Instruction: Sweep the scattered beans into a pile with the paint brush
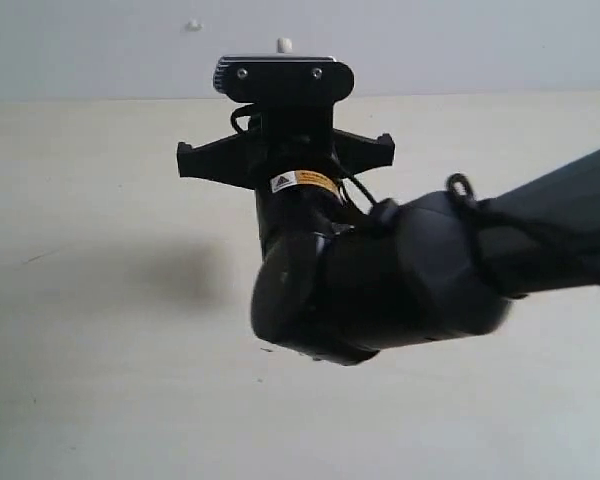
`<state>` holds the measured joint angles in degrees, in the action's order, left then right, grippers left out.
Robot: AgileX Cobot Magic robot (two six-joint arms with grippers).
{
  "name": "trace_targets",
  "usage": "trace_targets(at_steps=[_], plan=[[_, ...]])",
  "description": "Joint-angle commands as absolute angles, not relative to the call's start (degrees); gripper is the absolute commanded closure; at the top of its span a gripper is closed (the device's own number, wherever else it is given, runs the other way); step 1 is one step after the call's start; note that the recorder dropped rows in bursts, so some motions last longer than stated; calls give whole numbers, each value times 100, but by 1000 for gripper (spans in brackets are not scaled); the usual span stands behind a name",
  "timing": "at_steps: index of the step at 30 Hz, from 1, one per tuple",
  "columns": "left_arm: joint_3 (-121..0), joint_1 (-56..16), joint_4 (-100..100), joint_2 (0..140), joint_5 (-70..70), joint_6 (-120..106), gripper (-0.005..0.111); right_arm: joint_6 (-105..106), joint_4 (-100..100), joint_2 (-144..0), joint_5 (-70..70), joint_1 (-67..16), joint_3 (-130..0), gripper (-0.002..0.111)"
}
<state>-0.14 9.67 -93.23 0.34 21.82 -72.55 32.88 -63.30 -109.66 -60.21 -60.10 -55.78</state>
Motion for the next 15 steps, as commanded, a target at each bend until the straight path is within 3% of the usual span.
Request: trace_targets(at_steps=[1, 6, 9, 13, 15], plan=[[0, 928, -9317, 0, 2193, -7267, 107, 2755, -4889, -10124, -5869, -5678, -4644, 108], [0, 928, -9317, 0, 2204, -7267, 107, 945, -727, -8555, -5466, -4516, -2959, 108], [0, 928, -9317, 0, 2204, -7267, 107, -745, 2719, -8198, -5269, -3620, -2841, 108], [0, 928, -9317, 0, 2204, -7267, 107, -2438, 5502, -8198, -6103, -2674, -2841, 108], [0, 928, -9317, 0, 2204, -7267, 107, -2781, 5971, -8198, -6579, -2335, -2841, 108]])
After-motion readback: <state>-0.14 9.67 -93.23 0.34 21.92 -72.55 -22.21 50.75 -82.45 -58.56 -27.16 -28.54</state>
